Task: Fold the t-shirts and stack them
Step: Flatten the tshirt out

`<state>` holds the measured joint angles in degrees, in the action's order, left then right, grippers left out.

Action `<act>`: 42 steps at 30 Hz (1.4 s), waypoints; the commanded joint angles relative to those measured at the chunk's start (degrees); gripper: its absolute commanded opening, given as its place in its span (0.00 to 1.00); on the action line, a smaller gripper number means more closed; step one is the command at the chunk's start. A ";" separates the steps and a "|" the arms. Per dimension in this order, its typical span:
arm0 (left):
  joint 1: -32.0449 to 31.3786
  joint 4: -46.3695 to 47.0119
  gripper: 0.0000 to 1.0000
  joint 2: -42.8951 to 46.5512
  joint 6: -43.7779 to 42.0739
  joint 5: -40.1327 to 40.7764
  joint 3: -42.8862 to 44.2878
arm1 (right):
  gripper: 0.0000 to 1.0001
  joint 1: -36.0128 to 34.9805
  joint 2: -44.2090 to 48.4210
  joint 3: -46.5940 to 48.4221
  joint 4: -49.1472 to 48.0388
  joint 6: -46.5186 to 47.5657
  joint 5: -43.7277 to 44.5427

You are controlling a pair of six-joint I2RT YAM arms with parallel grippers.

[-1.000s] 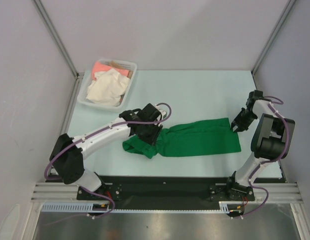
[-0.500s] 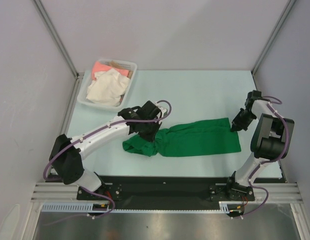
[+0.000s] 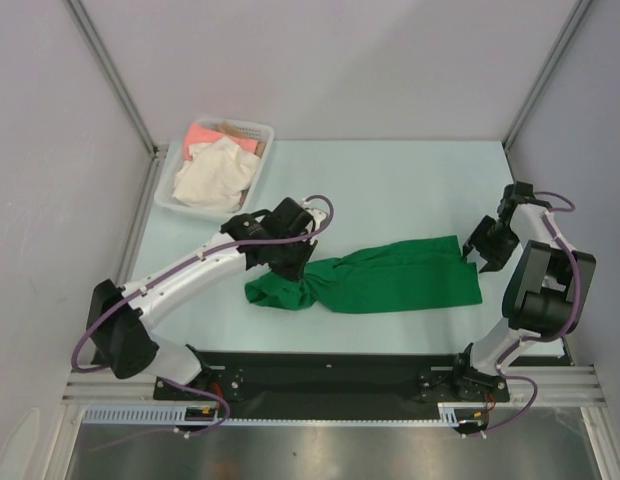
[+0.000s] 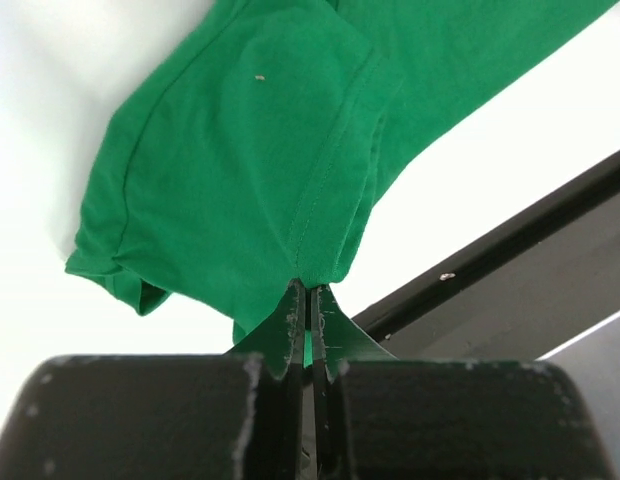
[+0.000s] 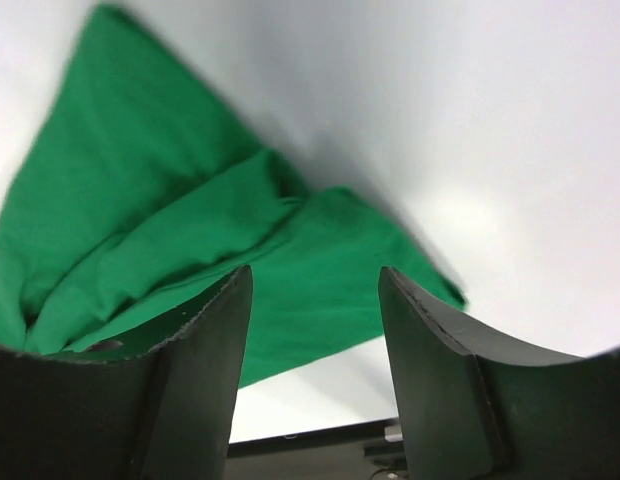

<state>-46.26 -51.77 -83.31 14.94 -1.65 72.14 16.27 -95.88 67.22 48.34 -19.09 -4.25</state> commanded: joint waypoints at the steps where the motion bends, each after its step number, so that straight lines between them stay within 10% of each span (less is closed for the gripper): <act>1: 0.73 -0.53 0.01 3.68 0.09 0.42 3.18 | 0.59 2.62 0.43 0.01 0.18 0.99 1.53; 29: 0.73 0.09 0.00 5.88 1.14 -1.78 3.36 | 0.47 5.08 -9.15 1.07 -5.53 -9.03 -7.26; 32: 0.73 -0.09 0.01 6.31 0.97 -1.78 3.45 | 0.37 5.17 -9.77 0.63 -5.88 -9.12 -8.05; 35: 0.73 -0.52 0.02 6.40 0.88 -1.25 4.23 | 0.03 5.61 -9.42 1.15 -5.36 -8.25 -7.88; 42: 1.34 -4.30 0.03 4.82 2.28 4.36 12.22 | 0.00 -2.26 3.75 15.18 9.83 -3.94 1.69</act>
<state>-45.95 -55.09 -79.24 15.66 -0.91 78.30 19.57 -101.80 72.82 50.94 -25.61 -7.66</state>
